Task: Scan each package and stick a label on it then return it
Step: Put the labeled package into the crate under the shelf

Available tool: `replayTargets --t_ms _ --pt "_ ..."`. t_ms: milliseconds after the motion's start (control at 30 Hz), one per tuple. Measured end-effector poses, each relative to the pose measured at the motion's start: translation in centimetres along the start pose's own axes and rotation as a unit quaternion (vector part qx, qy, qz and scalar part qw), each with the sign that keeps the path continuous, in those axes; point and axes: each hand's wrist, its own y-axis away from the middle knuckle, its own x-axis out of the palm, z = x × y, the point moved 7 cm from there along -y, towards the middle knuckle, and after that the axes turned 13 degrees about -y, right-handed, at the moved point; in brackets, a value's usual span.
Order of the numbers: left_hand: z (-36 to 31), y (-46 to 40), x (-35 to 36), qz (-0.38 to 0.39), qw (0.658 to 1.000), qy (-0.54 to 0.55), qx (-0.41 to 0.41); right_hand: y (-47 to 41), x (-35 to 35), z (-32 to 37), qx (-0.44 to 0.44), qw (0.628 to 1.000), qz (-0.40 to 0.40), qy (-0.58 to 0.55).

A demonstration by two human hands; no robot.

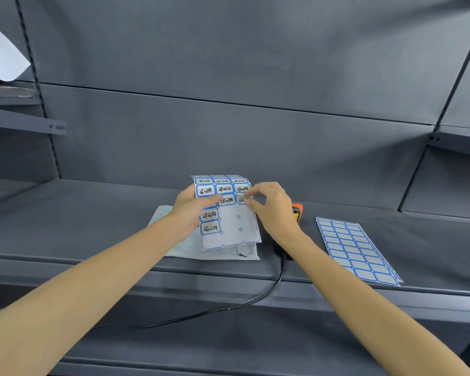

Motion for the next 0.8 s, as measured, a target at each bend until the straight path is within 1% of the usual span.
replayTargets --t_ms 267,400,467,533,600,633,700,800 --pt "-0.1 0.1 -0.6 -0.020 1.000 -0.009 -0.001 0.0 -0.1 0.5 -0.011 1.000 0.005 -0.026" --pt "0.0 0.0 -1.0 -0.036 0.999 -0.024 -0.003 0.2 -0.1 0.3 0.003 0.998 0.004 -0.065" --pt "0.0 -0.1 -1.6 -0.050 0.998 -0.034 -0.004 0.0 -0.3 0.0 0.036 0.990 -0.004 -0.136" --pt "0.0 -0.2 -2.5 -0.070 0.997 -0.045 -0.002 -0.4 -0.9 -0.4 0.077 0.966 -0.034 -0.243" --pt "-0.1 -0.4 -3.7 -0.089 0.994 -0.055 0.006 -0.8 -1.5 -1.0 0.104 0.944 -0.054 -0.309" --pt "-0.1 -0.5 -4.3 -0.098 0.993 -0.059 0.012 -1.0 -1.8 -1.3 0.112 0.940 -0.054 -0.318" --pt "-0.2 -0.6 -5.5 -0.112 0.991 -0.065 0.026 -1.3 -2.0 -2.1 0.126 0.944 -0.037 -0.302" --pt "-0.1 -0.7 -6.9 -0.123 0.990 -0.061 0.030 -1.7 -1.2 -3.5 0.149 0.961 0.035 -0.231"
